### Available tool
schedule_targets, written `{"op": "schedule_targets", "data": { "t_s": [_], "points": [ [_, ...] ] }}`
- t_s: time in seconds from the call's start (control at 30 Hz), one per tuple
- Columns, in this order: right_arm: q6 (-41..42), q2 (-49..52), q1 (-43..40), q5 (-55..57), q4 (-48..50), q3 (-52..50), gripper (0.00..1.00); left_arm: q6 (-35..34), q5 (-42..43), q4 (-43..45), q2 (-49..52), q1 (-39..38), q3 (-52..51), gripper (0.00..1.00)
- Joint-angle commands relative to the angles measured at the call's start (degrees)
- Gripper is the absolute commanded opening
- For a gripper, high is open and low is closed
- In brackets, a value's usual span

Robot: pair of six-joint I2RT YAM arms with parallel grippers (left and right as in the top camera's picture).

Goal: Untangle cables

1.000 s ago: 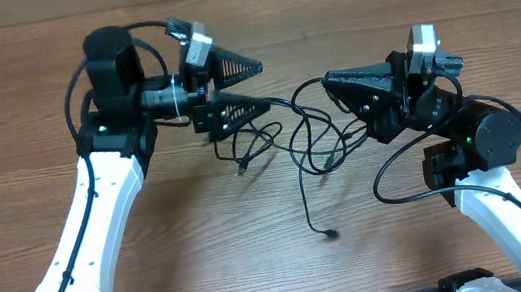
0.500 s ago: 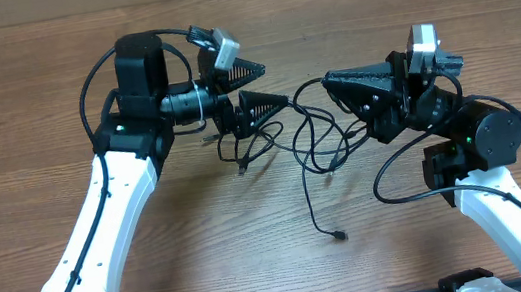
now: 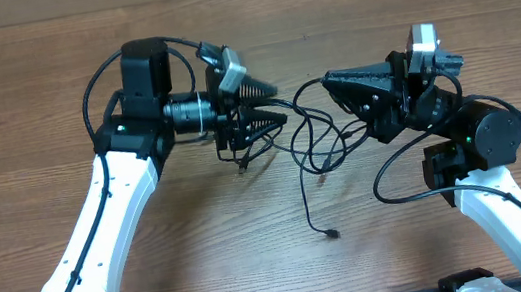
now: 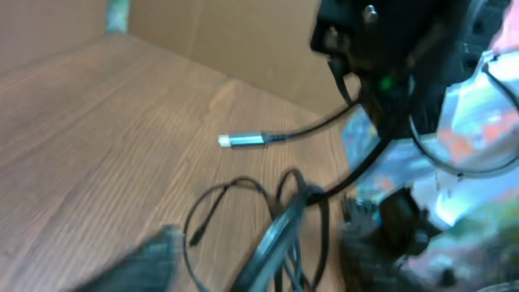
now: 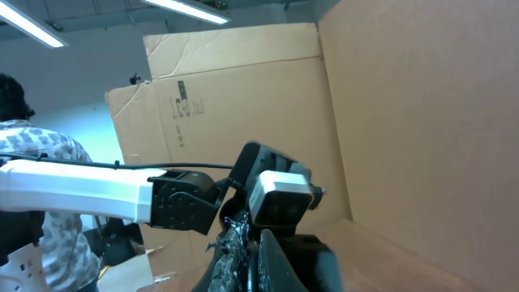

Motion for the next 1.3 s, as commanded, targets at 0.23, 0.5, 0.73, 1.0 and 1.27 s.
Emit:
{"op": "schedule_targets", "data": {
  "t_s": [0.23, 0.5, 0.73, 1.0, 1.27],
  "points": [
    [0.57, -0.31, -0.09, 0.57, -1.53, 0.79, 0.04, 5.16, 1.97, 0.59, -0.2, -0.26, 0.04, 0.04],
    [-7.26, -0.24, -0.11, 0.59, -17.35, 0.79, 0.49, 0.96, 8.39, 7.1, -0.22, 0.24, 0.04, 0.04],
    [-15.28, -0.24, -0.11, 0.59, -32.5, 0.79, 0.83, -9.68, 11.69, 16.39, -0.22, 2.05, 0.04, 0.04],
    [-23.28, -0.24, -0.11, 0.83, -45.77, 0.79, 0.95, -23.41, 14.58, 29.42, -0.22, 4.76, 0.04, 0.04],
    [-26.91, -0.24, -0.09, 7.78, -61.64, 0.76, 1.0, -38.49, 15.76, 47.45, -0.26, 5.38, 0.04, 0.04]
  ]
}}
